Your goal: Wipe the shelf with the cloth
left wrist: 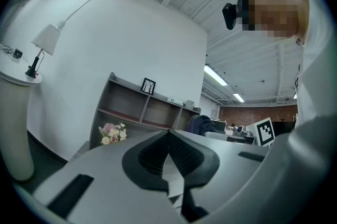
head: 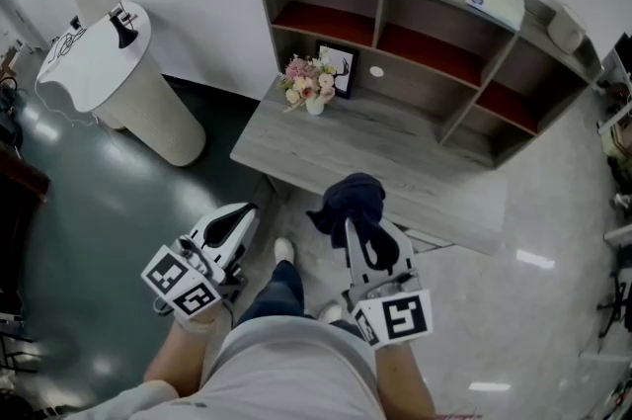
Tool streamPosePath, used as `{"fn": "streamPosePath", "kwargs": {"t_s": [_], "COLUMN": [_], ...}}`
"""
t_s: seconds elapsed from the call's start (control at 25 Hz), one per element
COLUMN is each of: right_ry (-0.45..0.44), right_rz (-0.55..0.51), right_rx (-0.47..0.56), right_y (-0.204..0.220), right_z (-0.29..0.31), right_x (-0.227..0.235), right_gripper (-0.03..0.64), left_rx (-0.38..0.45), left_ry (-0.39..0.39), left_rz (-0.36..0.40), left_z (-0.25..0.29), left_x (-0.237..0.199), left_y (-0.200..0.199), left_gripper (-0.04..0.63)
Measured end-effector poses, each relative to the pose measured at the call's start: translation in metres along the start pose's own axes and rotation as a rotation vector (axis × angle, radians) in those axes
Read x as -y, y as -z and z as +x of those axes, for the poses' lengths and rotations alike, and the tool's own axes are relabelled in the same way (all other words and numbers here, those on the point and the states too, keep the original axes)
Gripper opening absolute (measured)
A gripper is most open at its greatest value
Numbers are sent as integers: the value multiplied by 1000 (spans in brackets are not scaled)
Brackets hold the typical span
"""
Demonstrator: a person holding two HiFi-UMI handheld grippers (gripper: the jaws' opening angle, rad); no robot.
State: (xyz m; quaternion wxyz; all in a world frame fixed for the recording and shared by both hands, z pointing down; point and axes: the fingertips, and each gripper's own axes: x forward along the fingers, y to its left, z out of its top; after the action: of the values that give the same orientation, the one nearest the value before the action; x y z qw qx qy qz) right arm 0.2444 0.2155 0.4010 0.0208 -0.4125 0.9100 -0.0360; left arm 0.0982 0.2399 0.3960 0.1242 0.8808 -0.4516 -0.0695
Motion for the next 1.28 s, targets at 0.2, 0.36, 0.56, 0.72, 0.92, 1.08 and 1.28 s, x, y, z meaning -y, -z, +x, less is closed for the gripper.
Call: {"fn": "streamPosePath", "kwargs": {"t_s": [0.2,0.36,0.56,0.72,0.92,1.08,1.28], "right_ry": [9,30,50,83,116,131,148], "right_rz": [-4,-6,-19,6,1,-9,-31], "right_rx": [-20,-23,-49,-57,-53,-53,-53], "right_y": [2,-2,4,4,0,-2,-9], "right_z": [53,99,157,206,261,297,335], "right_x": [4,8,13,18,20,20,29], "right_gripper": [63,63,63,63,63,63,63], "left_rx": [-14,-19,-23,-27,-35,-42,-49], "left_ry": [31,49,76,77,90,95,87], "left_rz": [-29,-51,-61,-72,-84,-84,-77], "left_z": [27,47,65,72,78,82,85], "left_x": [-44,-86,-138,-187,-241,-275,-297], "left_y": [-7,-16,-33,-48,-63,-72,-80], "left_gripper": [15,15,15,15,15,15,15]}}
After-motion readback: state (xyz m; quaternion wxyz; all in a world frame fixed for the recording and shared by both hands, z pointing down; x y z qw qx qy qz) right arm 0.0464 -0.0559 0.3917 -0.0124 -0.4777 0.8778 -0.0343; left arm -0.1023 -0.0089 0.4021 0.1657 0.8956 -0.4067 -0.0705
